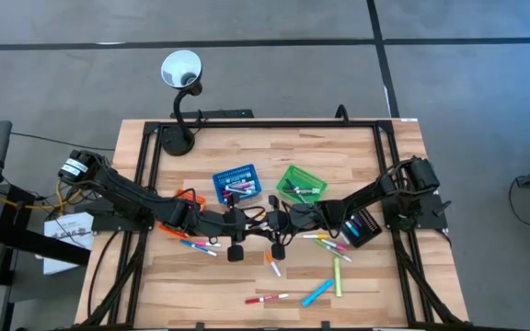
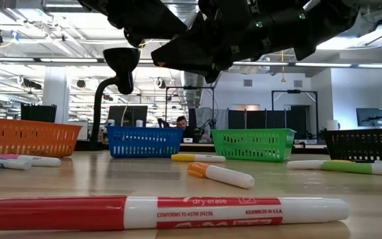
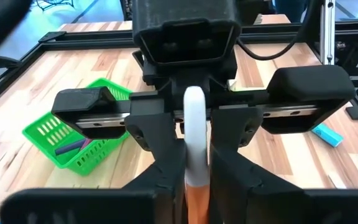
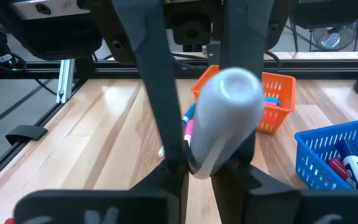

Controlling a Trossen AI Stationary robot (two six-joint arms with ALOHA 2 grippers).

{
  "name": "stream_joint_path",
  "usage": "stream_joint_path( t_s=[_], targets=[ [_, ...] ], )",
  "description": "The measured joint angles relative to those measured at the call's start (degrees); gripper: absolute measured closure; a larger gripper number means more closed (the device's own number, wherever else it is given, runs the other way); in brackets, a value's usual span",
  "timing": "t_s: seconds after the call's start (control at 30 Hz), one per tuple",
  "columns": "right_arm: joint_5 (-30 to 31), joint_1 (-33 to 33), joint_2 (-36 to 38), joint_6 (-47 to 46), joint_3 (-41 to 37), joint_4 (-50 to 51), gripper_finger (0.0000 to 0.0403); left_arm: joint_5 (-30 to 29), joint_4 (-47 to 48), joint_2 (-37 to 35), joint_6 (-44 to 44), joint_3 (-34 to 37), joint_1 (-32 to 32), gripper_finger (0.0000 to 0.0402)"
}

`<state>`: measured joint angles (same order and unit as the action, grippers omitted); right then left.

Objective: Pick & Place Markers
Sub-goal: Put the small left orange highlighter pen into the black basket

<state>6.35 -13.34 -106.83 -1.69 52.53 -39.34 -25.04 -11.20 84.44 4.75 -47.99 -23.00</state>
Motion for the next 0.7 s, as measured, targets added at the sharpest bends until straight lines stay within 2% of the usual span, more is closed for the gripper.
stream_joint_path(
  t_s=[0.2, 0.33, 0.5, 0.57, 0.7],
  targets=[
    [0.0, 0.4, 0.1, -4.2, 0.0, 2.3, 0.0365, 0.0, 0.3, 0.0, 0.0, 0.0, 0.0, 0.0298],
    [0.7, 0.4, 4.3, -5.9, -0.1, 12.1, 0.0362, 0.2, 0.2, 0.0, 0.1, 0.0, -0.2, 0.0279],
    [5.7, -1.1, 16.4, -12.5, 0.0, 34.2, 0.0361, 0.0, 0.3, 0.0, 0.2, 0.0, -0.1, 0.0266],
    [5.8, -2.2, 21.7, -17.2, 0.0, 44.4, 0.0365, 0.0, 0.2, 0.0, 0.2, 0.0, -0.1, 0.0266],
    [5.6, -5.1, 31.7, -33.2, 0.0, 69.5, 0.0364, 0.0, 0.3, 0.0, 0.2, 0.0, -0.1, 0.0269]
  ],
)
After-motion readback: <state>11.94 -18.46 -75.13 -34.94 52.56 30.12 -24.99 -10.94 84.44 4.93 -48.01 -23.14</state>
